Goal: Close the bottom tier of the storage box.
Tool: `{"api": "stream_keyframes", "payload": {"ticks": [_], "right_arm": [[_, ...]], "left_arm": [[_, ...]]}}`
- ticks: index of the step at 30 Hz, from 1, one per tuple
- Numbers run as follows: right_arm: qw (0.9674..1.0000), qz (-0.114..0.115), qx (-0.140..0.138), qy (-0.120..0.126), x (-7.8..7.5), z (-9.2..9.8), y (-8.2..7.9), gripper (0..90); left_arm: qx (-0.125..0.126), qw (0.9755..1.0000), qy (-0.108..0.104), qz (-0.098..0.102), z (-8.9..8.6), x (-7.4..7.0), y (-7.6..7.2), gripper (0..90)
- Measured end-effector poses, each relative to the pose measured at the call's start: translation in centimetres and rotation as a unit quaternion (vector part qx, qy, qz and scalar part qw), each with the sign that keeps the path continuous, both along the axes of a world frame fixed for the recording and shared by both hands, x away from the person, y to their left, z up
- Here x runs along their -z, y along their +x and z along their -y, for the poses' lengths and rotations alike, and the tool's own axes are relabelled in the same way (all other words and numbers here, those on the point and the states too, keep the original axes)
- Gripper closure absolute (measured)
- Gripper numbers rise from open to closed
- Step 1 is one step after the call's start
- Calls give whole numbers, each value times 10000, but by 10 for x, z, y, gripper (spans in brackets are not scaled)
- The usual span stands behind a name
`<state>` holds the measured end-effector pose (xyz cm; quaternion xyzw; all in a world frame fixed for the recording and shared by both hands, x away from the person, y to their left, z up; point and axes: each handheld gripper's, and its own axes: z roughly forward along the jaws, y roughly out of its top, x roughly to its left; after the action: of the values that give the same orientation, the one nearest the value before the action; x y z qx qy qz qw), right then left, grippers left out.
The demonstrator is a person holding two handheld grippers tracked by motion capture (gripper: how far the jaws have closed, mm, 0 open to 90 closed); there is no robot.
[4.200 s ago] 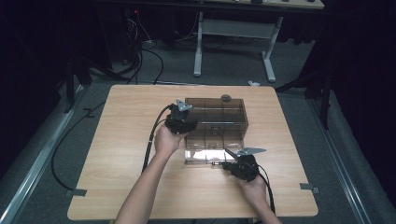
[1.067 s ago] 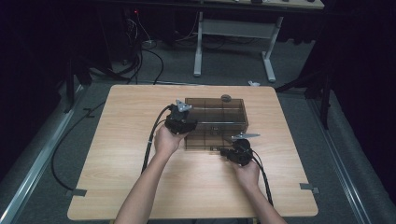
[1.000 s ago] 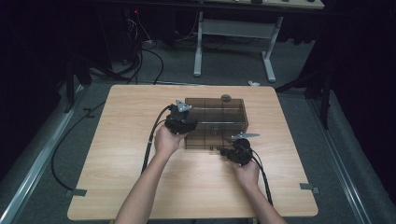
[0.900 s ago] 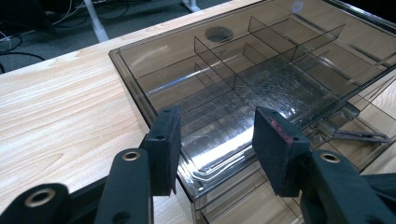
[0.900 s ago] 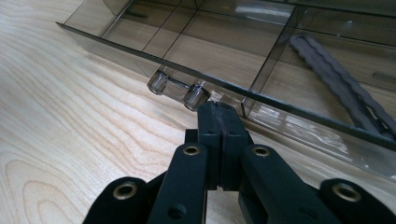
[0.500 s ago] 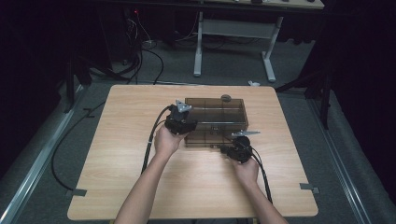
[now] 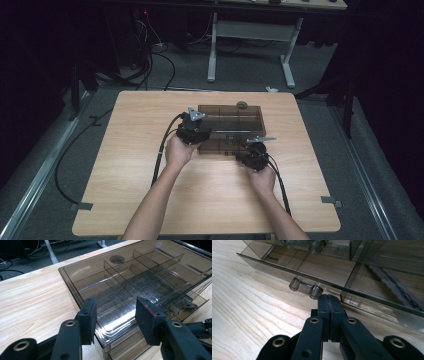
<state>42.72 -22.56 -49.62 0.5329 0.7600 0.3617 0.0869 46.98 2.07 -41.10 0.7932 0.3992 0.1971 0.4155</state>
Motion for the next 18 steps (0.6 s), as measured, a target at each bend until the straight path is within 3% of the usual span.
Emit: {"api": "stream_keyframes", "payload": {"ticks": [4, 9, 18], "right_arm": [[10000, -13, 53, -24, 0, 0, 4, 896], [9996, -62, 210, 184, 1, 4, 9, 891], [9992, -95, 352, 189, 0, 8, 14, 890]], "left_arm": [[4, 10000, -1, 4, 0, 0, 0, 528], [5, 10000, -7, 13, 0, 0, 0, 529], [31, 10000, 4, 14, -1, 0, 0, 529]]}}
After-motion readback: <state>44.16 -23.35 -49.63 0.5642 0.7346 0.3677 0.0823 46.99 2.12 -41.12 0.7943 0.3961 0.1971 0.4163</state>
